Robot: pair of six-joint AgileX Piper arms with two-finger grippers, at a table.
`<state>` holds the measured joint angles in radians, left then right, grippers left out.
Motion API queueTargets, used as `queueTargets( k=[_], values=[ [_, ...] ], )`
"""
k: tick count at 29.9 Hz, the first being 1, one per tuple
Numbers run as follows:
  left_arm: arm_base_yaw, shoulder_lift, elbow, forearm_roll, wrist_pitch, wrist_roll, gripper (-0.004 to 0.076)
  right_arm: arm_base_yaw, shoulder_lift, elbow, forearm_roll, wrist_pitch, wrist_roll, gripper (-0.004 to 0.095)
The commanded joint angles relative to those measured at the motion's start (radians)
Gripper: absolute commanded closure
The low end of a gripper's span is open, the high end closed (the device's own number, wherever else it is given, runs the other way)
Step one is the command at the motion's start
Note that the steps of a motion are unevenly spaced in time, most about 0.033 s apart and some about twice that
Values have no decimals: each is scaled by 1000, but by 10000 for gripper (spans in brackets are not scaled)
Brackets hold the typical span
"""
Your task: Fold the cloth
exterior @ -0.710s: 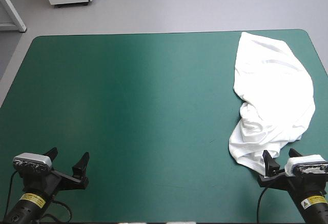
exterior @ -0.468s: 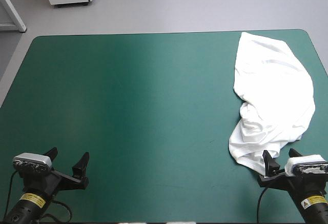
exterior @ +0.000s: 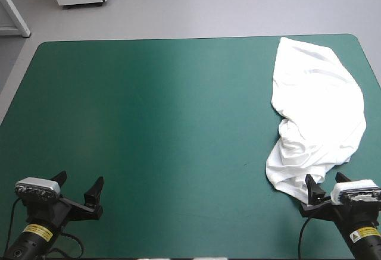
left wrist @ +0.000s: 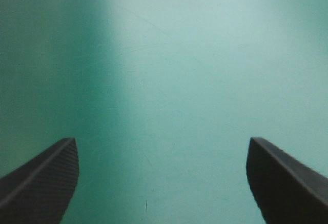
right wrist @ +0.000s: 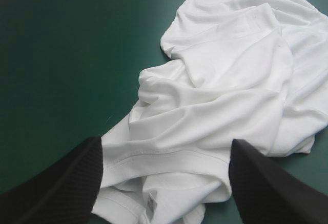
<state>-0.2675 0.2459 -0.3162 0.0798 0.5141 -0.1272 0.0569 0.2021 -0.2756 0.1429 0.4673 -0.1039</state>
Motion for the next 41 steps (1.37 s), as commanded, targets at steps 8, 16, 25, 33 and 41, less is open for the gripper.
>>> queueTargets(
  k=[8,16,25,33,41],
  values=[
    [0,26,-50,-7,-85,-2,88,4,78,-172,-32,-15,97,233],
    [0,176,-279,-7,89,-7,88,4,487,-537,-143,241,157,233],
    [0,312,-558,-12,236,7,88,4,924,-724,-173,191,270,233],
    [0,312,-606,-23,222,28,88,4,1252,-876,-348,141,454,233],
    [0,312,-606,-121,212,53,88,2,1494,-1026,-372,174,539,233]
  ],
)
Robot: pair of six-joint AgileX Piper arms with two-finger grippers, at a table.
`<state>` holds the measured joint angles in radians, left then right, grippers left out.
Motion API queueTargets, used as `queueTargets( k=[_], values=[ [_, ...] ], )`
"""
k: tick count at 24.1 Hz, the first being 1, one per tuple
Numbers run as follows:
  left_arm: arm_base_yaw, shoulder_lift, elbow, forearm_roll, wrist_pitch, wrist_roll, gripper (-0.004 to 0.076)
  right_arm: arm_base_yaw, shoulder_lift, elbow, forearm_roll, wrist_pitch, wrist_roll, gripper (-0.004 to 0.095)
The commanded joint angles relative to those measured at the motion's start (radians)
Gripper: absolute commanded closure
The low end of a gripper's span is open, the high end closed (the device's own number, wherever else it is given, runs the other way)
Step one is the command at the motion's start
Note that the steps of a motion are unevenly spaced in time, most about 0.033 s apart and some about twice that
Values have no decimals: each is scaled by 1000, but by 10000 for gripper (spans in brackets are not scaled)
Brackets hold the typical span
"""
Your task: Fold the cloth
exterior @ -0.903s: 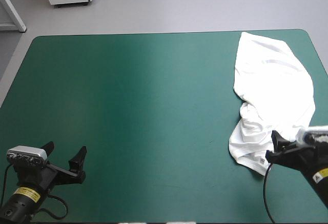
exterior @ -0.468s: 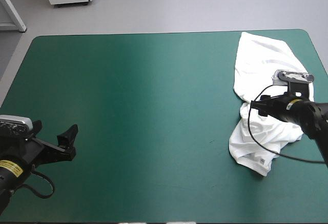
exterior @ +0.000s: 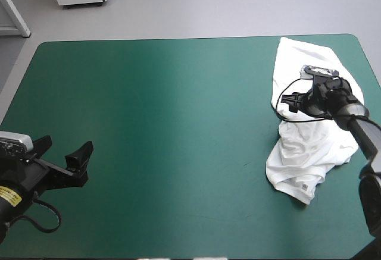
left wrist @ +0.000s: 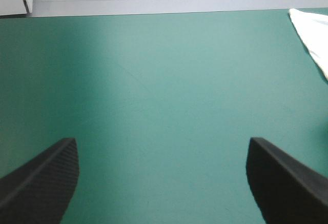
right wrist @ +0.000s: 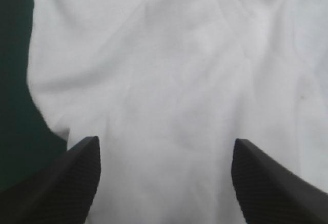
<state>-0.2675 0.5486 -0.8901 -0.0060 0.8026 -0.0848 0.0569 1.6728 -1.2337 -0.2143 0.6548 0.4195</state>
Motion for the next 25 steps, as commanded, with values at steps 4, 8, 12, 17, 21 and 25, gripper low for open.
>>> queueTargets(
  k=[4,8,12,17,21,25],
  values=[
    [0,10,-42,-59,-84,20,88,2,130,-120,31,27,16,233],
    [0,10,-67,-72,-100,38,88,2,220,-145,103,46,-13,248],
    [0,10,-86,-72,-148,38,88,11,265,-159,205,-5,-131,566],
    [0,12,-90,-62,-150,38,88,127,261,-258,270,-6,-363,926],
    [0,12,-90,-53,-159,43,88,306,261,-427,270,128,-484,926],
    [0,14,-90,-46,-167,43,88,551,261,-568,271,213,-542,927]
  ],
)
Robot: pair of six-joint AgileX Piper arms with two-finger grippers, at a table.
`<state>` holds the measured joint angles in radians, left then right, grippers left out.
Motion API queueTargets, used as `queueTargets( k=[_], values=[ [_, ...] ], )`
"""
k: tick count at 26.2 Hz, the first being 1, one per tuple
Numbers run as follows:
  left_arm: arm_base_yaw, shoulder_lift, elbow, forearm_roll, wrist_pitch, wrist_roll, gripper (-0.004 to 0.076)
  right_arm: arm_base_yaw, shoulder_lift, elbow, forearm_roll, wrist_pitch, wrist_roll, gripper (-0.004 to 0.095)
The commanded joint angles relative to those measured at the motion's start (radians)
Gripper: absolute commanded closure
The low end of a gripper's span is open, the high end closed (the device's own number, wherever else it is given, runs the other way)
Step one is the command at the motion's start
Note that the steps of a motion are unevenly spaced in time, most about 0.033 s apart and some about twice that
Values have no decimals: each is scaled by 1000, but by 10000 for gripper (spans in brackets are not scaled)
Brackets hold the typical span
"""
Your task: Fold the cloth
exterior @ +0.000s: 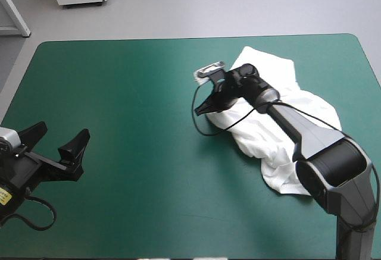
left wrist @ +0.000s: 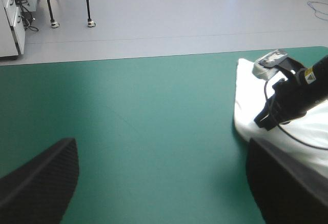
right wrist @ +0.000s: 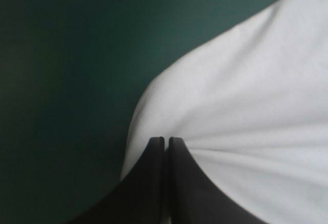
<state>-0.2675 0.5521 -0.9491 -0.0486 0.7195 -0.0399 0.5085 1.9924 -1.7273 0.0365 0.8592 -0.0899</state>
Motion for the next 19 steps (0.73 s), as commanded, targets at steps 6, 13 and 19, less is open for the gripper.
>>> queueTargets(
  k=[6,13,19],
  values=[
    [0,10,-46,92,-99,-4,88,468,-59,-119,19,-11,-86,927],
    [0,10,-53,98,-95,-4,88,558,-59,-121,-9,-23,83,822],
    [0,10,-53,98,-87,-4,88,558,-63,-151,-8,10,143,29]
  ],
)
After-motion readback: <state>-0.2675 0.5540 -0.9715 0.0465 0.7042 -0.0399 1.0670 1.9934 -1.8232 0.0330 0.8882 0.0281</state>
